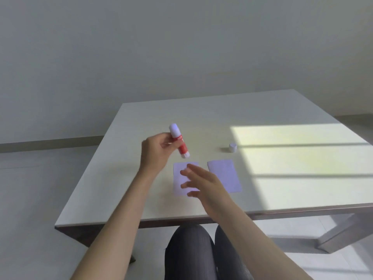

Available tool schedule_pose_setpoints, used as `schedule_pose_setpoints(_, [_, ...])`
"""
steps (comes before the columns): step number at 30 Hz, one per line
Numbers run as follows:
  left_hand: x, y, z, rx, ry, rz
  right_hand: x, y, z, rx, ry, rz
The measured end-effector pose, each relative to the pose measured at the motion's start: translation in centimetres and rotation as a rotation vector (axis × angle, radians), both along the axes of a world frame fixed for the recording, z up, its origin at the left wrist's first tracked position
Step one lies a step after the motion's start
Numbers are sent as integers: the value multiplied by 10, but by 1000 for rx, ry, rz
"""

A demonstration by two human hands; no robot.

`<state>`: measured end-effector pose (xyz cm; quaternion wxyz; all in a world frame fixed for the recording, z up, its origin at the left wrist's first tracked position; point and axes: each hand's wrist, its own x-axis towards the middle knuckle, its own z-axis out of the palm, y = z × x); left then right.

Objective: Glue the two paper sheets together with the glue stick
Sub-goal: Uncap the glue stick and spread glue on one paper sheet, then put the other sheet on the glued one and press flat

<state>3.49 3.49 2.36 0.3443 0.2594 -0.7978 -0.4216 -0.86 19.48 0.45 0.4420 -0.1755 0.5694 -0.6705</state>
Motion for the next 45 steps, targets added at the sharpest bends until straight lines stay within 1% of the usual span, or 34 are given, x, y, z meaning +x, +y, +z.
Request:
schedule_pose_setpoints(2, [-9,-16,8,-167,-111,97,11,2,-5,70,176,67])
schedule_pose_setpoints(5, [-23,-36,4,-246,-218,179,17,5,-14,151,473,72])
schedule_pose_setpoints(8, [-31,-47,-7,-197,-250,219,14,6,-19,161,689,36])
schedule_pose_setpoints(10, [-31,-49,-15,-182,-267,227,12,6,-25,195,855,49])
schedule_pose_setpoints(15, [-28,-50,-29,-154,-266,228,10,-4,-36,386,1419,181])
schedule_pose_setpoints(17, [-27,-52,-31,-149,-279,226,13,-7,-34,454,1639,169])
schedule_pose_setpoints(18, [-27,-52,-32,-142,-287,225,14,-7,-35,489,1718,138])
schedule_pose_setpoints(20, [-26,-53,-34,-132,-290,229,17,-6,-36,527,1803,121])
schedule_pose_setpoints(23, [-26,-51,-35,-133,-277,230,19,-2,-40,493,1833,105])
schedule_pose_setpoints(29, [-20,-44,-36,-85,-247,215,22,7,-40,446,1882,159])
schedule_pose_setpoints(35, [-16,-48,-42,-22,-235,184,32,10,-52,230,1961,63])
schedule_pose_setpoints(37, [-11,-43,-39,-23,-178,219,33,12,-51,163,1969,58])
schedule_pose_setpoints(38, [-8,-39,-37,-33,-112,264,32,12,-49,147,1959,43])
schedule_pose_setpoints(39, [-3,-33,-35,-28,-26,314,29,13,-44,136,1917,14])
schedule_pose_setpoints(40, [2,-26,-34,-7,60,358,25,14,-39,129,1834,-39])
schedule_pose_setpoints(41, [8,-18,-33,27,128,392,19,16,-31,124,1710,-108])
schedule_pose_setpoints(43, [19,2,-33,162,227,408,1,21,-13,109,1422,-265])
schedule_pose_setpoints(45, [26,27,-36,339,328,353,-19,25,2,82,1213,-404])
